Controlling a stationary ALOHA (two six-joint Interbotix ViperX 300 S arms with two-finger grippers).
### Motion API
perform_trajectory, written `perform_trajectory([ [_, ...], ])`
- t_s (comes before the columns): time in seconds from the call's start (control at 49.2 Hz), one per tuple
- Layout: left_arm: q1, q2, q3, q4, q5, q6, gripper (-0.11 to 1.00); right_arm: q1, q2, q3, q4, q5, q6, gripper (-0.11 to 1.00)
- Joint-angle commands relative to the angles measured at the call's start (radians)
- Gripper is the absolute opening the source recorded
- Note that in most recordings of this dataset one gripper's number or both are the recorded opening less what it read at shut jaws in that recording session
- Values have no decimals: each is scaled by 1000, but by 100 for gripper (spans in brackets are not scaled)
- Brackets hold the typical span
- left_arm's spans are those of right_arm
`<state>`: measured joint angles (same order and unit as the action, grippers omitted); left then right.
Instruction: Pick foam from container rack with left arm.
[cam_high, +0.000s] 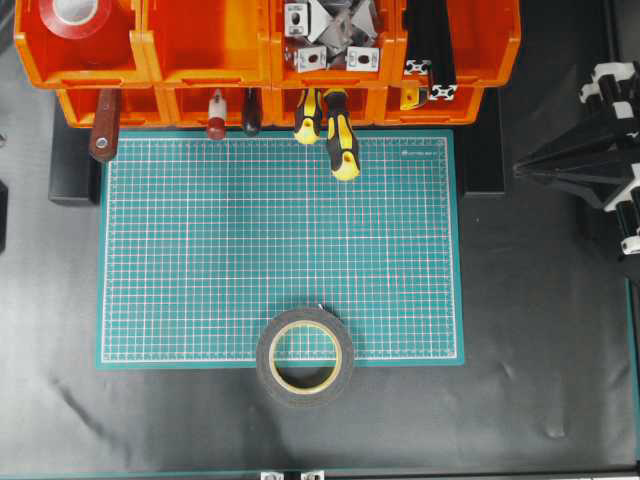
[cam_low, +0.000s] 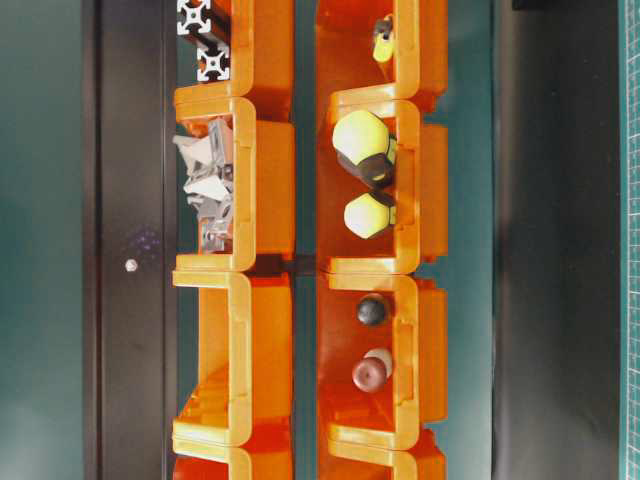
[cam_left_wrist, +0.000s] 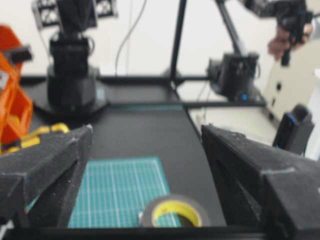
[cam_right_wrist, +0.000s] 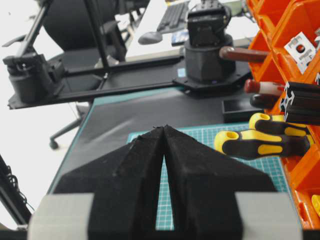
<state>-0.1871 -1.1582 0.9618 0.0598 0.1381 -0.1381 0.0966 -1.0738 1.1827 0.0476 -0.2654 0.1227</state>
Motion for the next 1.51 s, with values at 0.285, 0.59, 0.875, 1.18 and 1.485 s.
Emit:
perform_trajectory([
  [0.285,-3,17,3,3,-28,0,85,2,-12,-21,2,-15,2,0],
  [0.59,-5,17,15,3,-34,5,85,9,-26,-21,2,-34,61,0],
  [0.875,-5,29,20,3,-34,2,85,9,-21,-20,0,-20,60,0],
  [1.18,-3,26,20,3,-32,3,85,9,-21,-18,-2,-12,57,0],
  [1.485,2,17,20,3,-29,2,85,9,-20,-18,-5,29,55,0],
])
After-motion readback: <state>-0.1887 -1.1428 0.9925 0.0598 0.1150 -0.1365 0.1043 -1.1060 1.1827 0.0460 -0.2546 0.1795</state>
